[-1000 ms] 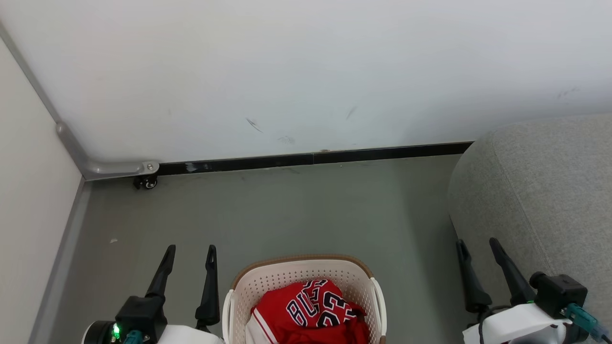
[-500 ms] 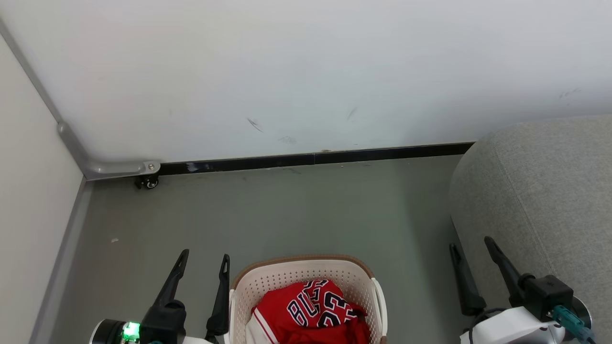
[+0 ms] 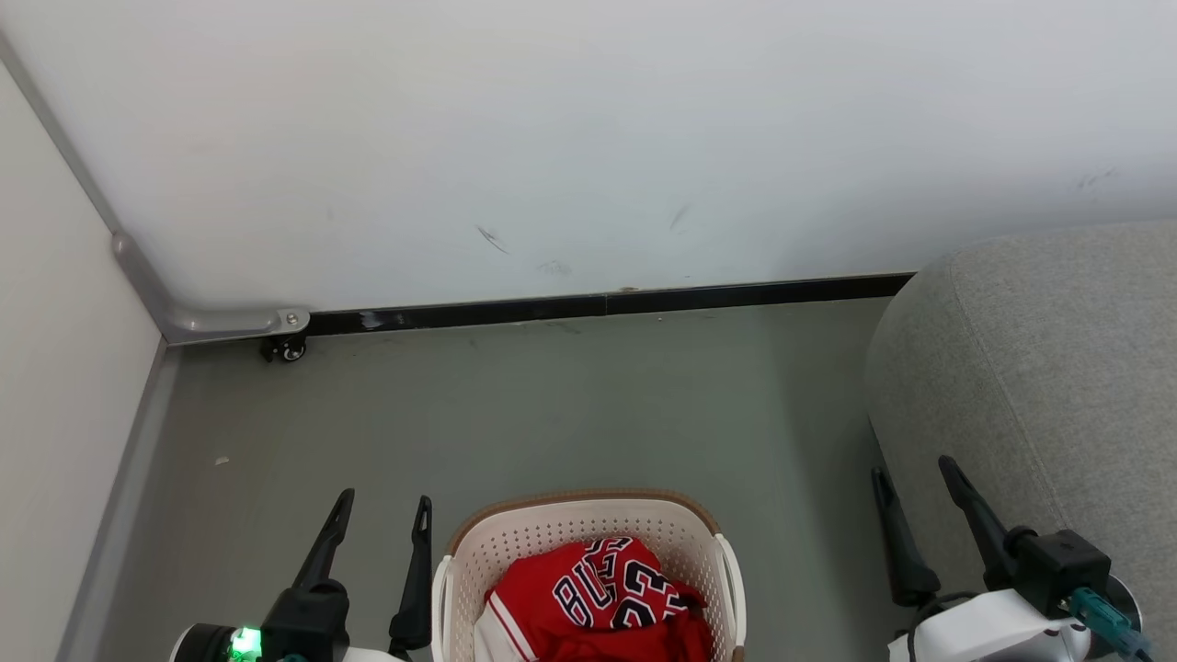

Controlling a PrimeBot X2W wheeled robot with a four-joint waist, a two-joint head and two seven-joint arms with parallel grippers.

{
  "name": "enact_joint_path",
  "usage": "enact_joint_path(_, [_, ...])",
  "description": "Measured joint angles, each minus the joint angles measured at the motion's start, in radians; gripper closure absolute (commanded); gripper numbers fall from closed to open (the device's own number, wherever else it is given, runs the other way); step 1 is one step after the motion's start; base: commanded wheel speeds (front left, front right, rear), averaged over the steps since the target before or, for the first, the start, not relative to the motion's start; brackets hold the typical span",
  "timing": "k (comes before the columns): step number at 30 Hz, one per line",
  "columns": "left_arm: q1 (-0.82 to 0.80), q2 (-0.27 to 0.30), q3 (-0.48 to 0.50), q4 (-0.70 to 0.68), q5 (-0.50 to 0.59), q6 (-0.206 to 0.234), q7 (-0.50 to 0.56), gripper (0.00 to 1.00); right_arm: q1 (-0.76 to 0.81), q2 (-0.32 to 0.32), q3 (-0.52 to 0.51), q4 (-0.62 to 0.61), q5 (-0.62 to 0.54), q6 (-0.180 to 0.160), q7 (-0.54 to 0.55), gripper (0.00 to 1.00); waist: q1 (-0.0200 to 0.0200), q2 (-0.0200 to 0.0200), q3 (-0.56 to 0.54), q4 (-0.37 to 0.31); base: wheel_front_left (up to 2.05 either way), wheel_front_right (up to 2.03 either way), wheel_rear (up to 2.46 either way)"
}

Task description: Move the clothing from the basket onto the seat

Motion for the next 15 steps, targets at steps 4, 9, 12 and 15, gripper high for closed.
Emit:
enact_joint_path(4, [-0.002,0.000,0.005,0.005,0.000,0.000,0.000,0.00,0.000,0.000,0.002,0.000,0.003,0.000,0.000,0.00,0.0000,0.0000,0.001,0.000,0.00,0.00,0.00])
enact_joint_path(9, [-0.008,-0.001,0.007,0.007,0.000,0.007,0.000,0.00,0.000,0.000,0.002,0.000,0.007,0.000,-0.001,0.00,0.0000,0.0000,0.003,0.002,0.00,0.00,0.00])
enact_joint_path(12, [-0.011,-0.002,0.007,0.007,0.000,0.007,0.000,0.00,0.000,0.000,0.003,0.000,0.007,0.000,-0.001,0.00,-0.0001,0.0000,0.005,0.002,0.00,0.00,0.00])
enact_joint_path(15, [-0.011,-0.002,0.007,0.007,0.000,0.007,0.000,0.00,0.000,0.000,0.004,0.000,0.007,0.000,-0.001,0.00,0.0000,0.0000,0.006,0.002,0.00,0.00,0.00])
